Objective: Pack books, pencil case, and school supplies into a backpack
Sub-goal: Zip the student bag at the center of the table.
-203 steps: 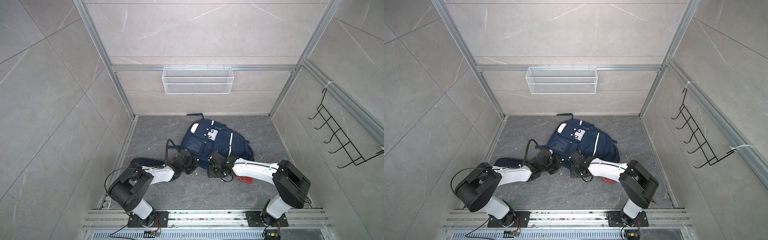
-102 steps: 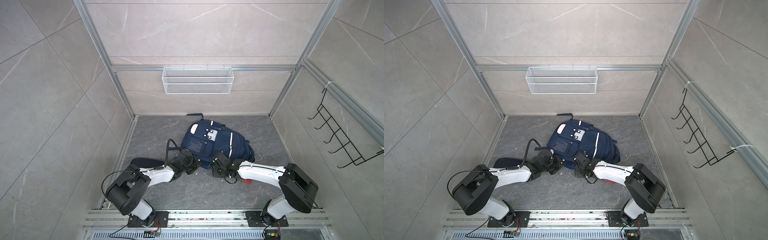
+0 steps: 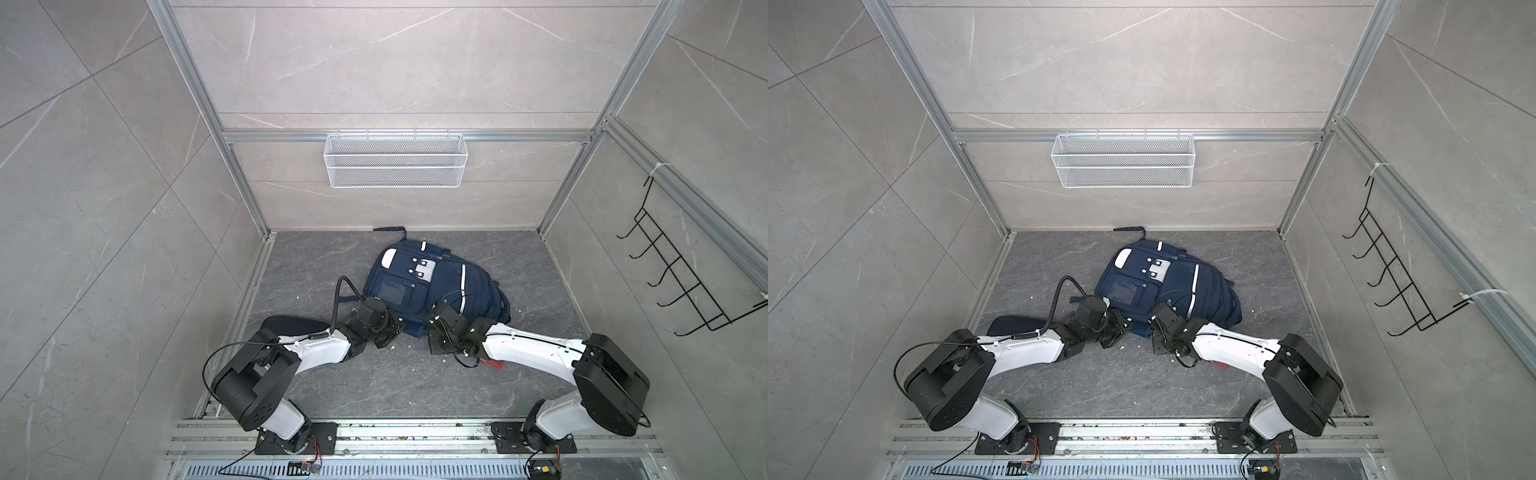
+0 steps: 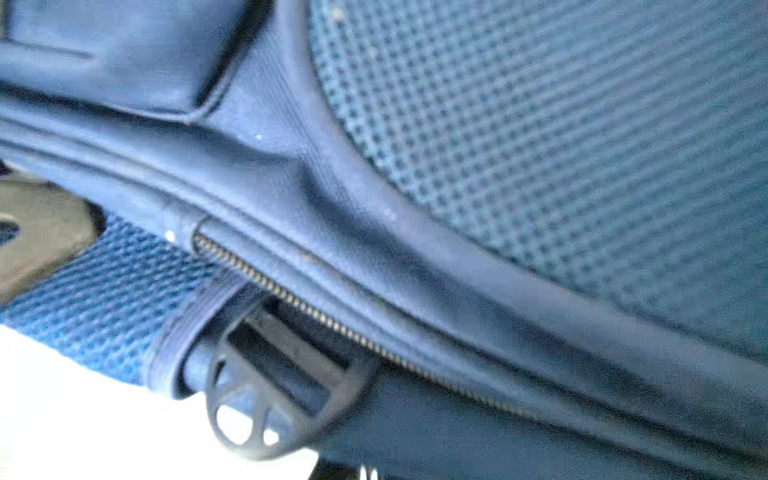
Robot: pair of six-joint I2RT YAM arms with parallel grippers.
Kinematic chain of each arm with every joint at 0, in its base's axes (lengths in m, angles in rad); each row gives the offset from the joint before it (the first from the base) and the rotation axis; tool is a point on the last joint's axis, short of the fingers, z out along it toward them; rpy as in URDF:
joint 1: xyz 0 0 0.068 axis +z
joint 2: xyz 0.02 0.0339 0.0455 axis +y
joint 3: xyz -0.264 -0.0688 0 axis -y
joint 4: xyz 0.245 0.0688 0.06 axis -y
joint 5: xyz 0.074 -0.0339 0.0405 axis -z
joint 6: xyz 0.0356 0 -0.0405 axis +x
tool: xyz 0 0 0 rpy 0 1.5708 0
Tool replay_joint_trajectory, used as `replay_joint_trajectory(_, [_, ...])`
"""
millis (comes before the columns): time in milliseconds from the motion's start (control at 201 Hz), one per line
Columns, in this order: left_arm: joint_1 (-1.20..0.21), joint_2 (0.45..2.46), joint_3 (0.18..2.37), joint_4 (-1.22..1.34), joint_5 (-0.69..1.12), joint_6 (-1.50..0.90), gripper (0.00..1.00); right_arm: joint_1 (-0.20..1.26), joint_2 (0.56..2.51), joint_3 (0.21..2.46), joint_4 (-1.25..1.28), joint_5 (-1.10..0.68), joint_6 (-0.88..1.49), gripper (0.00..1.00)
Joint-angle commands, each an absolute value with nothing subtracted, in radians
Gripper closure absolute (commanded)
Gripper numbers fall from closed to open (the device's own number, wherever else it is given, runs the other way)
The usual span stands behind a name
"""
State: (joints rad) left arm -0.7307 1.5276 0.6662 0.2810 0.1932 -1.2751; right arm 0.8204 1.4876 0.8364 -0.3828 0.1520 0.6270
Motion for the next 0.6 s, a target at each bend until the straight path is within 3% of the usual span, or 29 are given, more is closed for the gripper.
replay_joint_trajectory(0, [-0.730, 1.465, 0.707, 0.258, 0.214, -1.225, 1.00, 0.810, 1.439, 0.836, -0.469, 0.229, 0.579, 1.00])
replay_joint_trajectory(597, [-0.439, 1.235, 0.711, -0.011, 0.095, -1.097, 1.00, 0.806, 1.311, 0.822, -0.635, 0.276, 0.620, 1.00])
